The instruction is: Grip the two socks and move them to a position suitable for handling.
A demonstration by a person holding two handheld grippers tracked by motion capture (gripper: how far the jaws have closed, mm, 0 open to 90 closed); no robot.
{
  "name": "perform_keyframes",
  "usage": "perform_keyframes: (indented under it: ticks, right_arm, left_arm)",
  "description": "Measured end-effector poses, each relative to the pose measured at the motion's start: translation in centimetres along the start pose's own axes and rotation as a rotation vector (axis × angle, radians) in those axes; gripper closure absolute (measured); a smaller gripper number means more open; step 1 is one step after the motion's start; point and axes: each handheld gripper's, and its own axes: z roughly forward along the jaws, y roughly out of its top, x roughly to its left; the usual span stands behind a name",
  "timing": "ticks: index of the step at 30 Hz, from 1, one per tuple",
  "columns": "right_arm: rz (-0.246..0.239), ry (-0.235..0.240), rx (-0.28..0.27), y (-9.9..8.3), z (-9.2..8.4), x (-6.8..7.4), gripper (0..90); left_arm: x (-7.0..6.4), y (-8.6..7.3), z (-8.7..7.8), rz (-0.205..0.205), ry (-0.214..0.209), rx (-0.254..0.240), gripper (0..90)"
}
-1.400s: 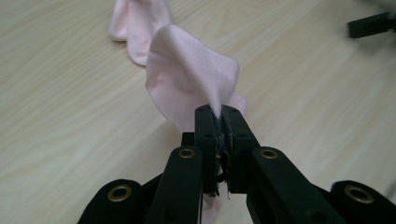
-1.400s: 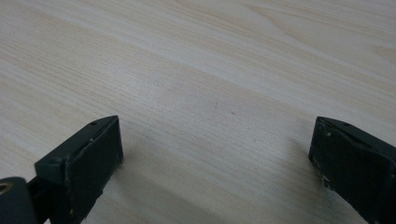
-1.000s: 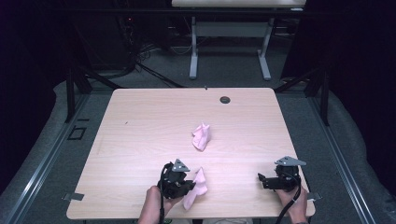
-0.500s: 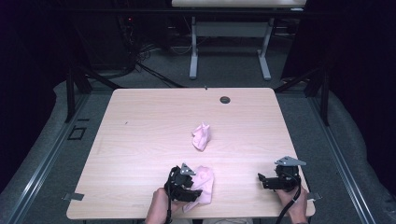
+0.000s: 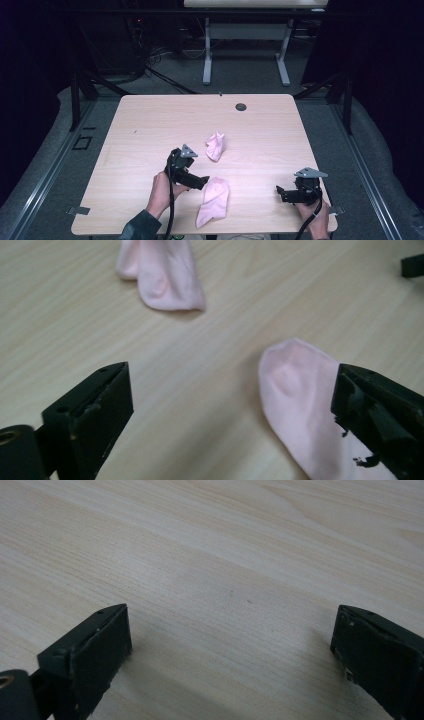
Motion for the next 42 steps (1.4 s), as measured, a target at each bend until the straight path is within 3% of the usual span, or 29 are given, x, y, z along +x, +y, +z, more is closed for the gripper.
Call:
perform_keyframes:
  ticks: [4, 14, 16, 20, 25, 30, 32, 34, 36, 42]
  right_arm:
    - [0.006, -0.005, -0.003, 0.0, 0.0, 0.0, 2.5]
    - [0.006, -0.005, -0.004, 0.0, 0.0, 0.0, 2.5]
    - [0.006, -0.005, -0.003, 0.0, 0.0, 0.0, 2.5]
    - [0.006, -0.005, -0.003, 0.0, 0.0, 0.0, 2.6]
    - [0.005, -0.004, -0.003, 0.0, 0.0, 0.0, 2.6]
    - [0.001, -0.004, 0.000, 0.0, 0.0, 0.0, 2.6]
    - [0.006, -0.005, -0.003, 0.0, 0.0, 0.0, 2.6]
    - [0.005, -0.005, -0.004, 0.0, 0.0, 0.0, 2.7]
    - [0.005, -0.004, -0.003, 0.0, 0.0, 0.0, 2.8]
    - [0.004, -0.003, -0.004, 0.0, 0.0, 0.0, 2.9]
  left_arm:
    - [1.2, 1.6, 1.7, 0.006, -0.034, 0.006, 0.2]
    - [2.6, 4.9, 5.2, 0.022, -0.012, 0.020, 2.8]
    - [3.3, 6.0, 6.1, 0.024, -0.008, 0.037, 2.4]
    - [3.9, 6.8, 6.8, 0.019, 0.000, 0.059, 2.5]
    - [4.9, 8.2, 8.0, 0.006, -0.029, 0.107, 6.3]
    - [5.1, 9.4, 9.5, 0.007, -0.032, 0.141, 13.5]
    - [5.1, 9.9, 10.7, 0.014, 0.019, 0.179, 18.4]
    - [5.3, 10.0, 11.2, 0.008, 0.024, 0.191, 21.1]
    - [5.6, 9.9, 12.5, -0.019, 0.024, 0.213, 31.6]
    - [5.3, 9.4, 13.7, -0.021, 0.031, 0.238, 53.1]
